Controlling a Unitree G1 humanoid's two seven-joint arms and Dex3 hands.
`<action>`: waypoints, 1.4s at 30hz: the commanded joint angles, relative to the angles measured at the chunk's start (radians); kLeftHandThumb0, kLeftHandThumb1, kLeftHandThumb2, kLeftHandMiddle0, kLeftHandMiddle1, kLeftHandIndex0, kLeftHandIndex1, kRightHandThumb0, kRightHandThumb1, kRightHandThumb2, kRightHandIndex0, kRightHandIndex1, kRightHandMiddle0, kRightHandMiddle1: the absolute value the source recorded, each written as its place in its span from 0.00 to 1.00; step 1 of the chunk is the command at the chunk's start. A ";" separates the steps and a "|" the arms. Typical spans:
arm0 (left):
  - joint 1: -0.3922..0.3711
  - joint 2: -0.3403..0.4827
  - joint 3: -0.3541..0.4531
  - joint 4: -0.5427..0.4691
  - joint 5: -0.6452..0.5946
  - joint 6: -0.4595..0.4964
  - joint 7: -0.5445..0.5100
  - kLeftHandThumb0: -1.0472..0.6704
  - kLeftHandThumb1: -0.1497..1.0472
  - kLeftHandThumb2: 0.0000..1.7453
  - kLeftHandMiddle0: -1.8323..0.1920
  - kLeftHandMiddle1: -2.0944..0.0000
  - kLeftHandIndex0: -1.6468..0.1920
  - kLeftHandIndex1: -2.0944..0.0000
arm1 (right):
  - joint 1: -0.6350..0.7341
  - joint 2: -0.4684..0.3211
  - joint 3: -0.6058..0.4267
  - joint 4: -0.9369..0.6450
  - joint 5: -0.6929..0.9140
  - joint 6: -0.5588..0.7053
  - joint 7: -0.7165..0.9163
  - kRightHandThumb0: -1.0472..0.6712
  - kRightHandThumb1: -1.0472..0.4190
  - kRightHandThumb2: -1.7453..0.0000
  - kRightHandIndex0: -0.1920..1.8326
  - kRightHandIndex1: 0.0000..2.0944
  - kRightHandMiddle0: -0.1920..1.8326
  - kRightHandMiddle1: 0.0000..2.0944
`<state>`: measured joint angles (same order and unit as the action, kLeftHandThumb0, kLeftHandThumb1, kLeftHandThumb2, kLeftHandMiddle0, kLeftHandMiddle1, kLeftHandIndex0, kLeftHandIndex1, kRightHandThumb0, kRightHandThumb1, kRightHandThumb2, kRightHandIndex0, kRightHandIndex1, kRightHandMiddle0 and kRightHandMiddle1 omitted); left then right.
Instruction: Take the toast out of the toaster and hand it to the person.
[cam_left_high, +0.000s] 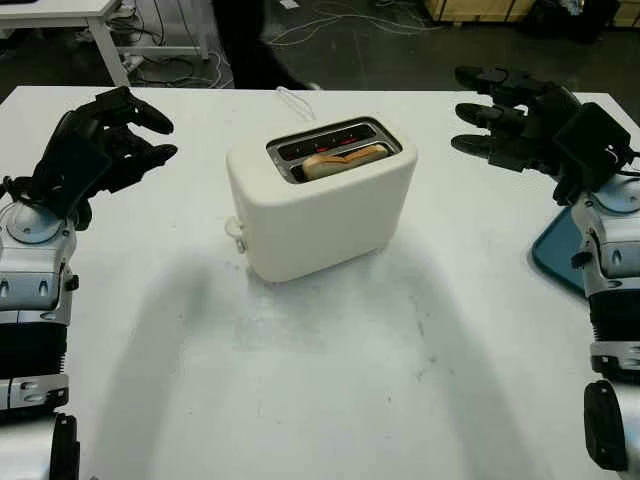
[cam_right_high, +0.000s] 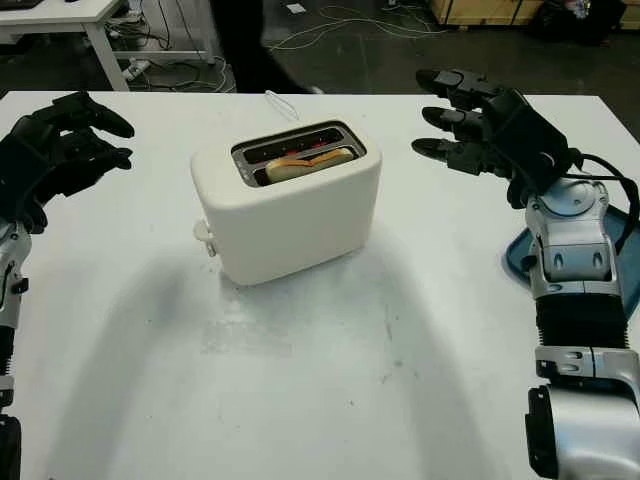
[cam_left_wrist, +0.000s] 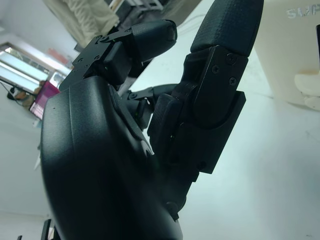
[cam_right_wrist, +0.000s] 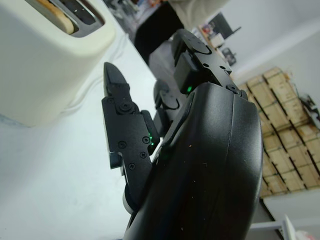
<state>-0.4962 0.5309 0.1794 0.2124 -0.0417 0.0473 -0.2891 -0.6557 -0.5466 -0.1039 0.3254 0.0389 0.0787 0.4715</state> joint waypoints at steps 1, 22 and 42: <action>-0.002 -0.002 0.005 0.002 -0.003 -0.012 0.000 0.00 0.86 0.00 0.67 0.33 0.65 0.36 | -0.014 0.000 0.001 -0.002 0.005 -0.001 0.004 0.52 0.09 1.00 0.34 0.01 0.31 0.01; 0.007 -0.007 0.006 0.001 -0.002 -0.018 0.004 0.00 0.85 0.00 0.66 0.33 0.64 0.36 | -0.010 0.001 -0.007 -0.002 0.017 0.004 0.007 0.55 0.09 0.99 0.32 0.00 0.30 0.00; 0.011 -0.010 0.011 -0.015 -0.010 0.010 0.007 0.00 0.85 0.00 0.66 0.34 0.64 0.37 | -0.004 -0.003 -0.004 -0.010 0.002 -0.010 -0.003 0.55 0.09 0.99 0.33 0.00 0.31 0.00</action>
<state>-0.4959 0.5296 0.1806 0.2092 -0.0421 0.0469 -0.2876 -0.6556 -0.5467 -0.1055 0.3249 0.0405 0.0786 0.4745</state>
